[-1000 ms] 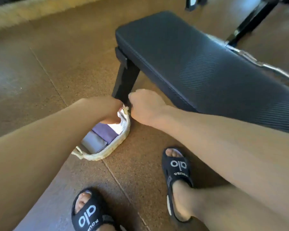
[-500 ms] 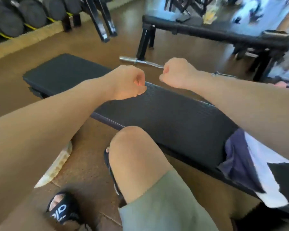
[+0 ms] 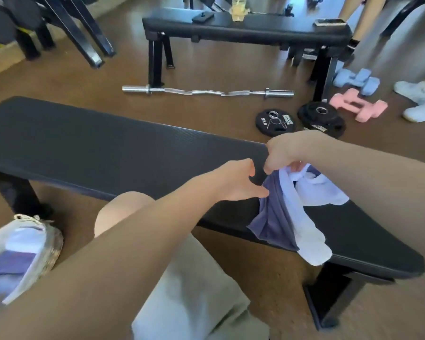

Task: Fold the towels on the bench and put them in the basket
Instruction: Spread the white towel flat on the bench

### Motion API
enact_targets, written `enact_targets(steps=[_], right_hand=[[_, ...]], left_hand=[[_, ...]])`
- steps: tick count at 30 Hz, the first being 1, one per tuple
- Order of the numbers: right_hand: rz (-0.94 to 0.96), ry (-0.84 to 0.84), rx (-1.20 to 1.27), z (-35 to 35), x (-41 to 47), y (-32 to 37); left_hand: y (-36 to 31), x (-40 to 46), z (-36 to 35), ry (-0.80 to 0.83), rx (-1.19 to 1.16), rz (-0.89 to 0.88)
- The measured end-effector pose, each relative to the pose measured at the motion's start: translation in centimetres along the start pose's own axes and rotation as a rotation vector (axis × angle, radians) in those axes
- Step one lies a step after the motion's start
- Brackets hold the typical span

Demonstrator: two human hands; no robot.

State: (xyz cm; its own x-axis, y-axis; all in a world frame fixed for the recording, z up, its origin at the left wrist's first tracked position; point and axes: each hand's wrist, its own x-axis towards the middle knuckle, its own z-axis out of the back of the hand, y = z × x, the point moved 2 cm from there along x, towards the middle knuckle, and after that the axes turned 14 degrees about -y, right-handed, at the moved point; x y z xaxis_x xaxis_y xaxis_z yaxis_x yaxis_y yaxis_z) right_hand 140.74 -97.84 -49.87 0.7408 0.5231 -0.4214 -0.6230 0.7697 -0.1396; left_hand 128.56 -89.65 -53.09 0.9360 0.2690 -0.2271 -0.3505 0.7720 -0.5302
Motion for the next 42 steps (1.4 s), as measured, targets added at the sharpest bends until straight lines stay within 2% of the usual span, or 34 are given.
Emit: enact_targets(steps=[3,8,14,18,22,24,26,29,31,32,35,39,42], right_hand=[[0.02,-0.009,0.003,-1.0,0.2,0.2],[0.023,-0.128,0.054,-1.4,1.8,0.4],[0.087,-0.319,0.387,-0.8,3.1,1.9],[0.163,-0.402,0.683,-0.3,2.6,4.4],[0.162,-0.434,0.784,-0.5,2.0,6.0],[0.144,-0.441,0.799,-0.5,1.8,6.5],[0.119,-0.444,0.792,-0.6,1.7,6.8],[0.109,-0.475,0.791,-0.7,1.7,7.4],[0.137,-0.504,0.796,-0.9,1.9,7.9],[0.154,-0.509,0.792,-1.0,2.1,8.2],[0.145,-0.479,0.789,-2.0,2.6,9.2],[0.136,-0.438,0.796,-3.0,2.7,10.0],[0.113,-0.432,0.848,-2.5,3.0,9.5]], left_hand=[[0.0,0.2,-1.7,0.001,-0.053,0.037],[-0.3,0.8,-3.0,-0.119,-0.203,0.113],[0.6,1.1,-2.0,-0.26,-0.314,0.231],[3.2,0.7,0.9,-0.325,-0.162,0.264],[7.1,0.4,3.0,-0.39,0.065,0.328],[8.8,0.3,4.0,-0.441,0.069,0.394],[10.1,0.2,5.1,-0.507,-0.032,0.482],[11.5,0.2,6.1,-0.622,-0.339,0.657],[11.7,-0.1,6.5,-0.657,-0.557,0.747],[11.7,-0.1,6.5,-0.657,-0.595,0.76],[11.3,0.2,6.0,-0.597,-0.439,0.613],[10.6,0.0,4.4,-0.342,-0.101,0.264],[10.9,0.0,3.7,-0.341,0.09,0.144]])
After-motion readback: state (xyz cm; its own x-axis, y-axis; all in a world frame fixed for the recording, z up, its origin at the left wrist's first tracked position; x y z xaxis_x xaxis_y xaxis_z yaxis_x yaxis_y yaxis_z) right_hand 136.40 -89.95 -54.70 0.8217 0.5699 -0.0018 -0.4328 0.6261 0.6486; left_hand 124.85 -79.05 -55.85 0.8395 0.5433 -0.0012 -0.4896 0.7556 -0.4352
